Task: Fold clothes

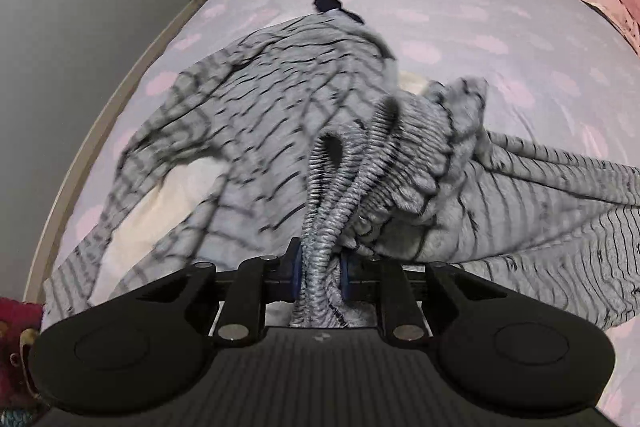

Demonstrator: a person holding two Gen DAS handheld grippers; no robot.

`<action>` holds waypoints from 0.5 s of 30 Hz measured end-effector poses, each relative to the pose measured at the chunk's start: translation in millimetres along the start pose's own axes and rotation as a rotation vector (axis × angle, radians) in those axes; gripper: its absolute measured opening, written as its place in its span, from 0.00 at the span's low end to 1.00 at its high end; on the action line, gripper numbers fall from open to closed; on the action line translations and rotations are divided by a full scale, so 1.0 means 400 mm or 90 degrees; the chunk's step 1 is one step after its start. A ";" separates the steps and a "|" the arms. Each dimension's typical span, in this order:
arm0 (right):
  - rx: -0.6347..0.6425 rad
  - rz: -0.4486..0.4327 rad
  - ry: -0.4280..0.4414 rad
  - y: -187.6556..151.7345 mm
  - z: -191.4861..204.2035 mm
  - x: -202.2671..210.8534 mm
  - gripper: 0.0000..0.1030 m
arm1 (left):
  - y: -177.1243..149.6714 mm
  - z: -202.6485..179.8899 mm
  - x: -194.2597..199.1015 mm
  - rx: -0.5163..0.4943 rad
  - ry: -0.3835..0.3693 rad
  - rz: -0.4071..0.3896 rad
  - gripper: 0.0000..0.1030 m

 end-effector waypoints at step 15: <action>0.020 0.026 0.020 0.013 0.008 -0.025 0.48 | 0.001 0.207 0.020 0.024 0.148 0.016 0.15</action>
Point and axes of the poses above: each gripper's, at about its wrist camera, not at the fingertips, and x roughly against the way its jaws point, z to its left, y to its top, the point moved 2 cm from there along -x, roughly the way its jaws point, and after that the axes turned 3 degrees about -z, right-handed, at the moved point
